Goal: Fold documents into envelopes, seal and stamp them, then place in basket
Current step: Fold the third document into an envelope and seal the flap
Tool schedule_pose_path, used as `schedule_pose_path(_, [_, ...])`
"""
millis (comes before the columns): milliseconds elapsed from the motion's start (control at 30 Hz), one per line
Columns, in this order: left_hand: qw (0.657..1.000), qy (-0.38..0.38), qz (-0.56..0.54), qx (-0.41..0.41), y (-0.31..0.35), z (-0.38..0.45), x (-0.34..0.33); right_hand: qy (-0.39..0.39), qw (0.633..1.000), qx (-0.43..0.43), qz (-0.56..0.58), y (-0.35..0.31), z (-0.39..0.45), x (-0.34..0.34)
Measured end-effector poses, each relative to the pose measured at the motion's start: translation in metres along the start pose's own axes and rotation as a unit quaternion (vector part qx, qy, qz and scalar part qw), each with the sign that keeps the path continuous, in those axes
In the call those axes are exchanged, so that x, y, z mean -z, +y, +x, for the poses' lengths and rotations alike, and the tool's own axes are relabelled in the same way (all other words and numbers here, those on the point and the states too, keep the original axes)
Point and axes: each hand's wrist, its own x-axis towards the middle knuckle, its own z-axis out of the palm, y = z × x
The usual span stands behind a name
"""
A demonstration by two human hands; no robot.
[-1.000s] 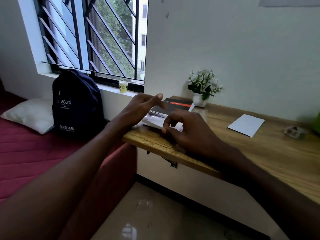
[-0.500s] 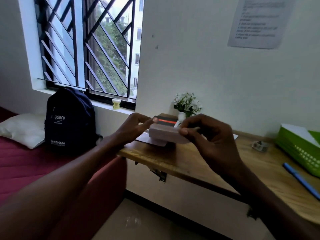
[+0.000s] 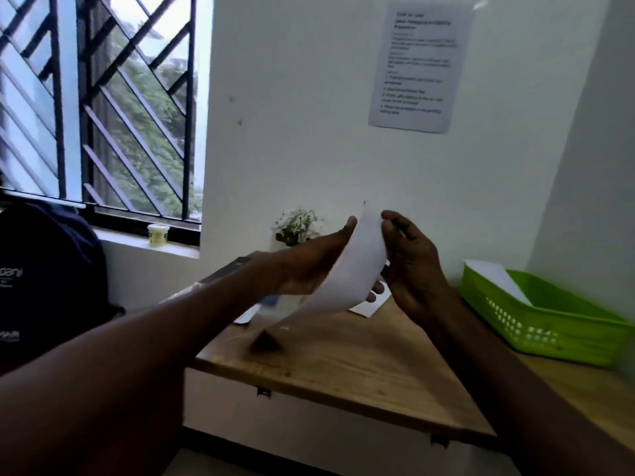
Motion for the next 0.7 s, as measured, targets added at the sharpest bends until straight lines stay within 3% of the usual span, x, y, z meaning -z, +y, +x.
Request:
schedule_pose_path(133, [0.993, 0.074, -0.080, 0.032, -0.014, 0.052, 0.012, 0.030, 0.995, -0.013, -0.091, 0.018, 0.042, 0.030])
schedule_pose_path(233, [0.986, 0.147, -0.072, 0.043, -0.028, 0.075, 0.021, 0.103, 0.979, -0.034, -0.173, 0.042, 0.069, 0.050])
schedule_pose_path(267, [0.982, 0.168, -0.072, 0.041, -0.032, 0.081, 0.024, 0.131, 0.957, -0.027, -0.259, 0.054, 0.075, 0.059])
schedule_pose_path(300, [0.977, 0.188, -0.088, 0.048, -0.037, 0.089, 0.027, 0.139, 0.912, -0.014, -0.387, 0.067, 0.078, 0.067])
schedule_pose_path(367, [0.966, 0.224, -0.113, 0.055, -0.046, 0.094, 0.036, 0.086, 0.789, 0.020, -0.608, 0.082, 0.073, 0.075])
schedule_pose_path(467, [0.958, 0.258, -0.107, 0.062, -0.047, 0.095, 0.045, -0.006, 0.697, 0.023, -0.717, 0.090, 0.072, 0.083])
schedule_pose_path(567, [0.950, 0.293, -0.105, 0.010, -0.041, 0.091, 0.052, -0.072, 0.644, -0.057, -0.760, 0.096, 0.077, 0.092])
schedule_pose_path(700, [0.942, 0.322, -0.094, 0.017, -0.050, 0.086, 0.055, -0.120, 0.658, -0.093, -0.737, 0.092, 0.079, 0.091])
